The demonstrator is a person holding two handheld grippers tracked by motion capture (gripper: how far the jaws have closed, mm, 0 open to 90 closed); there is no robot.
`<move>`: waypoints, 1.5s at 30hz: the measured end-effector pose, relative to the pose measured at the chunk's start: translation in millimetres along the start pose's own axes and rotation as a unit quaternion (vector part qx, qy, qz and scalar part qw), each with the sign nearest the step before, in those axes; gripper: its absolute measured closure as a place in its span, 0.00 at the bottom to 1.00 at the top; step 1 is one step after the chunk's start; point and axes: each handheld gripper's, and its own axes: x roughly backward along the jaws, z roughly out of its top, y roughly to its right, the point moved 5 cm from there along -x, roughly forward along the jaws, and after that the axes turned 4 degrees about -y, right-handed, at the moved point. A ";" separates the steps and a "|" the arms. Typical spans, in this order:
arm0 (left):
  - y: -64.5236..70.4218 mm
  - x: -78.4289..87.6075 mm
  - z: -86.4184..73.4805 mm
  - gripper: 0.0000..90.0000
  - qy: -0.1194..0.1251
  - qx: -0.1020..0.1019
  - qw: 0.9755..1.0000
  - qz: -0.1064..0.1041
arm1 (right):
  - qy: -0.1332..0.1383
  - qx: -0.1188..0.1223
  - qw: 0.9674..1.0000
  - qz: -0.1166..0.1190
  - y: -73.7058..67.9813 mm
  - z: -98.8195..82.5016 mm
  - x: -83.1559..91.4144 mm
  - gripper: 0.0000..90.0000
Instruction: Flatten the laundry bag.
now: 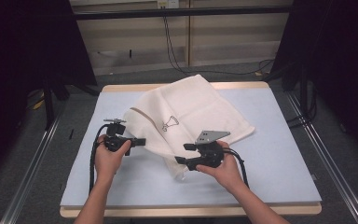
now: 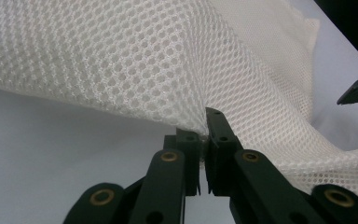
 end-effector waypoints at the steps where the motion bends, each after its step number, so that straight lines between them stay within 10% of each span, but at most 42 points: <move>1: -1.2 -0.8 -0.5 0.96 -0.004 -0.004 1.000 0.010 | -0.001 -0.001 1.000 0.001 -0.7 -0.4 0.1 0.43; 11: -18.2 4.1 -7.6 0.96 -0.024 0.014 0.999 0.045 | -0.007 0.004 1.000 0.014 -0.8 -4.2 6.6 0.43; 14: -25.0 7.6 -8.5 0.97 -0.026 0.008 0.996 0.087 | -0.018 0.004 1.000 0.009 5.6 -10.0 9.0 0.45; 32: -25.9 13.4 -11.9 0.97 -0.019 0.021 0.998 0.058 | -0.110 0.024 0.988 -0.108 44.1 -46.1 -8.7 0.57; 40: -20.3 12.5 -11.9 0.97 -0.017 0.015 0.998 0.058 | -0.121 0.022 0.987 -0.104 41.1 -41.7 -13.0 0.96; 45: -18.4 13.0 -12.5 0.97 -0.018 0.014 0.998 0.055 | -0.118 0.014 0.988 -0.099 43.9 -41.3 -12.8 1.00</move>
